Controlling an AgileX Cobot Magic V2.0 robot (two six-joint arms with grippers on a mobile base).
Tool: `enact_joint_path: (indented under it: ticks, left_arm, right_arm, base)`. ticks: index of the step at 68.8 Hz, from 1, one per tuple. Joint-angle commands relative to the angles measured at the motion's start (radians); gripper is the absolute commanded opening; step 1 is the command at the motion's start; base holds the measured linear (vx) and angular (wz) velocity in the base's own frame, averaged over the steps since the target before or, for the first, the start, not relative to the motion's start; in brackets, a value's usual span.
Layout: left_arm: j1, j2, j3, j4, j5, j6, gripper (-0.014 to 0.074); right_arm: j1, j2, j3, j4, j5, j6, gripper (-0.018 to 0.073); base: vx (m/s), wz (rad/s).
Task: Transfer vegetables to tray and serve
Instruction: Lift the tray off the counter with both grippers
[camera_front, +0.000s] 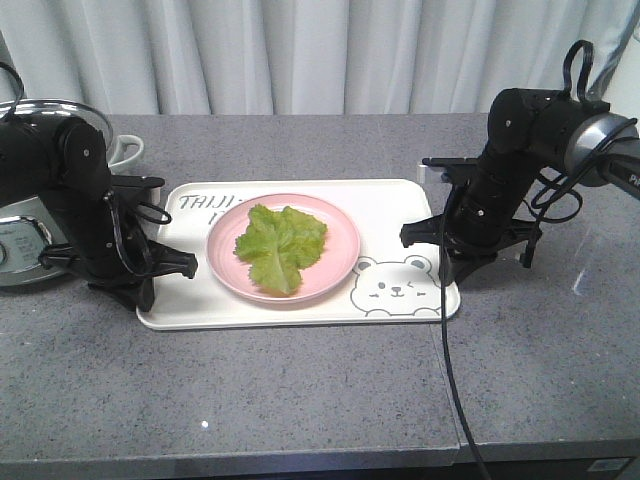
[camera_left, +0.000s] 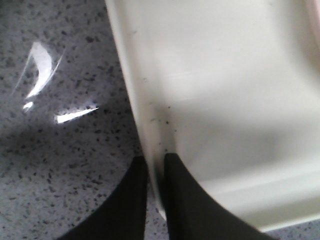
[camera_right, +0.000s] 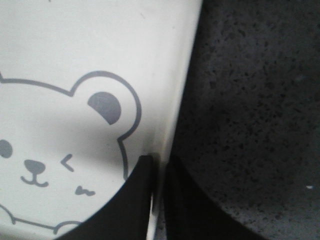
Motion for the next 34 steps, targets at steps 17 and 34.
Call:
enact_joint_path:
  ticks: [17,34]
  left_arm:
    - [-0.013,-0.079,-0.083,-0.101,-0.027,0.036,-0.0008]
    - [-0.013,-0.087,-0.133,-0.101,0.005,0.036,-0.0008]
  right_arm:
    - [-0.002,-0.085,-0.022,0.011,0.015,-0.03,-0.0004]
    - [-0.002,-0.104,-0.022,0.011,0.012,-0.041,-0.0004]
  base:
    - [0.0,0.0]
    - [0.0,0.0]
